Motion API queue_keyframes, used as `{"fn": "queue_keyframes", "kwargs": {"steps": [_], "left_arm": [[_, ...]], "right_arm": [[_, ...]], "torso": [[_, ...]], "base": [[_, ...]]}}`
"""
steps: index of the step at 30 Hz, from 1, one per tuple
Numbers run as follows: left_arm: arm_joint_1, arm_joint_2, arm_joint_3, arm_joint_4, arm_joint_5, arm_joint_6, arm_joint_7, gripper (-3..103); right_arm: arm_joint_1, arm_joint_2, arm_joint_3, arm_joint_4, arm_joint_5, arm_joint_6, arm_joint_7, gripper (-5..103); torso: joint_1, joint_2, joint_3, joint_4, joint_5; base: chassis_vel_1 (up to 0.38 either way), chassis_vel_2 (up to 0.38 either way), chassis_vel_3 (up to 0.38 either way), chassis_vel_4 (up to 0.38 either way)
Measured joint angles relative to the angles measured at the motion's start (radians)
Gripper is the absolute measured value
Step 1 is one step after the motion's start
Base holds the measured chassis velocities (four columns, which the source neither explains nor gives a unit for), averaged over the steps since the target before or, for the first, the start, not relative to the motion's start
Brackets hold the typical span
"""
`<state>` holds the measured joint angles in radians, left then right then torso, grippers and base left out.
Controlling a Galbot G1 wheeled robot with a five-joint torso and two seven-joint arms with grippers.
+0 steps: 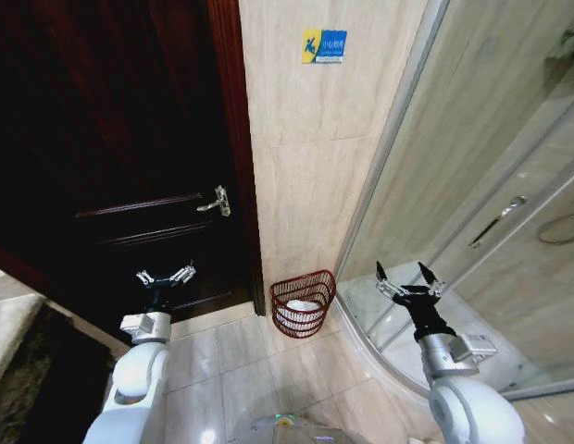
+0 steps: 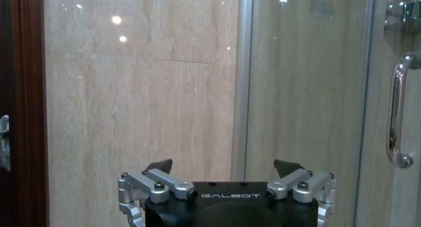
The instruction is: Discard the used towel into the hamper.
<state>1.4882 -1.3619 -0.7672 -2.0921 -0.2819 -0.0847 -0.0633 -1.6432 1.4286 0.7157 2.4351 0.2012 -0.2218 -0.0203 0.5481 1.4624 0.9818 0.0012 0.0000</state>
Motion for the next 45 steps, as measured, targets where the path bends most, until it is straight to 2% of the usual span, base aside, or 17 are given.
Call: {"fn": "queue_keyframes", "kwargs": {"steps": [32, 45], "left_arm": [[-0.009, -0.008, 0.016, -0.014, 0.003, -0.014, -0.005, 100], [-0.002, -0.017, 0.023, -0.007, 0.042, -0.018, -0.009, 100]], "right_arm": [[-0.038, 0.002, 0.005, 0.009, -0.006, 0.02, -0.003, 100], [-0.041, -0.005, 0.008, 0.014, -0.005, 0.02, -0.004, 100]], "torso": [[-0.001, -0.002, -0.001, 0.0, 0.0], [-0.001, -0.003, -0.001, 0.0, 0.0]], "base": [[0.055, -0.059, -0.062, 0.062], [0.0, 0.0, 0.0, 0.0]]}}
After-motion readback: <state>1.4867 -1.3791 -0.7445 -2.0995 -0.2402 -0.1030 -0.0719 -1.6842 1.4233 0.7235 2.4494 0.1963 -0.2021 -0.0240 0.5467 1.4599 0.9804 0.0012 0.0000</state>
